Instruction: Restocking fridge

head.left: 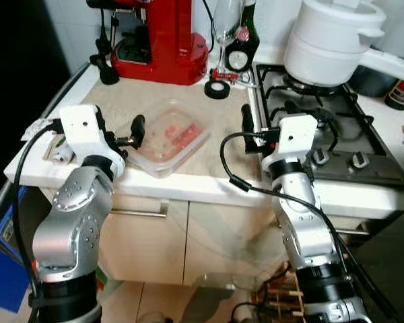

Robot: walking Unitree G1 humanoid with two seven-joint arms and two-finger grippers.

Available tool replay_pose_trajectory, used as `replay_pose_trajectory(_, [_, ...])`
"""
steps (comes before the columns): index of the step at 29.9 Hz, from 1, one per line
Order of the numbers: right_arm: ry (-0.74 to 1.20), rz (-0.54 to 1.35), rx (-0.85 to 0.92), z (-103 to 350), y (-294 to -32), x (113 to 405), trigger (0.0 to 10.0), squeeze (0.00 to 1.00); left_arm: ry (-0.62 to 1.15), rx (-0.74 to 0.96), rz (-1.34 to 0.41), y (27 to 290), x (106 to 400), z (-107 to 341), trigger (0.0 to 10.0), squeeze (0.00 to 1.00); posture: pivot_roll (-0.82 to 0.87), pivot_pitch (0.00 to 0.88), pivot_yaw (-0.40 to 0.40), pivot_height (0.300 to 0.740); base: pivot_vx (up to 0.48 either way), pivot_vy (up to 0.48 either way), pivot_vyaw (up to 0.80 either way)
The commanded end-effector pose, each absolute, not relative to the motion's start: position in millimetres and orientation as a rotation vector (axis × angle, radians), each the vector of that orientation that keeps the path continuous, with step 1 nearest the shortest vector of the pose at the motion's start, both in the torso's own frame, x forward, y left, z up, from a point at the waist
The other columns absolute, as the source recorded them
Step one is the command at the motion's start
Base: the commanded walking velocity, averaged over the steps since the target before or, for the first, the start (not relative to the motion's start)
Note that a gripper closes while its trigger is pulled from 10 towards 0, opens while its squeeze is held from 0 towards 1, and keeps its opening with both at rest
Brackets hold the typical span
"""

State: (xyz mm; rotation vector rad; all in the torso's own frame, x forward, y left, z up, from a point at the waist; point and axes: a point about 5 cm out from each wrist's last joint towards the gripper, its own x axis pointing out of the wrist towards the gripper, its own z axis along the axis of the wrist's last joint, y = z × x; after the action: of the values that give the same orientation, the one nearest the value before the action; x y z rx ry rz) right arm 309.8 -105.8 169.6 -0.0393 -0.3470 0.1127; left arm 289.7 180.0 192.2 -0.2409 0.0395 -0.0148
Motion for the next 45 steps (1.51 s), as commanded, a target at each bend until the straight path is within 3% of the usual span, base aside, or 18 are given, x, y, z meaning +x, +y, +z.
replay_pose_trajectory(1, [-0.351,0.108,-0.05,169.8,-107.8,309.7,10.0,0.02,0.051,-0.287,-0.013,178.2,292.0,194.8,10.0,0.0,0.08,0.0,-0.029,0.74,0.0,0.0,0.0])
replay_pose_trajectory(9, [-0.353,0.11,-0.051,170.0,-107.6,310.0,10.0,0.02,0.209,-0.444,0.006,176.9,297.0,180.7,10.0,0.0,0.08,0.0,-0.03,0.74,0.0,0.0,0.0])
replay_pose_trajectory(17, [-0.356,0.108,-0.054,170.9,-108.4,310.5,10.0,0.02,0.28,-0.408,-0.045,170.2,297.9,177.9,10.0,0.0,0.08,0.0,-0.029,0.74,0.0,0.0,0.0])
replay_pose_trajectory(18, [-0.356,0.109,-0.055,170.9,-108.0,310.5,10.0,0.02,0.286,-0.377,-0.04,171.8,298.1,176.7,0.0,0.0,0.08,0.0,-0.029,0.74,0.0,0.0,0.0])
replay_pose_trajectory(22, [-0.355,0.11,-0.054,170.7,-107.4,310.4,10.0,0.02,0.263,-0.315,-0.049,173.8,299.8,181.8,0.0,0.0,0.08,0.0,-0.028,0.74,0.0,0.0,0.0])
replay_pose_trajectory(30, [-0.354,0.106,-0.052,170.5,-107.6,309.9,10.0,0.02,0.229,-0.348,-0.089,175.3,304.8,189.6,0.0,0.0,0.07,0.0,-0.025,0.74,0.0,0.0,0.0])
replay_pose_trajectory(37, [-0.35,0.102,-0.055,170.2,-109.1,309.7,10.0,0.02,0.094,-0.656,-0.141,175.2,313.4,216.2,0.0,0.0,0.07,0.0,-0.028,0.74,0.0,0.0,0.0])
replay_pose_trajectory(45, [-0.347,0.099,-0.058,169.8,-110.2,310.6,10.0,0.02,-0.033,-0.684,-0.165,183.4,317.7,240.1,0.0,0.0,0.07,0.0,-0.031,0.74,0.0,0.0,0.0])
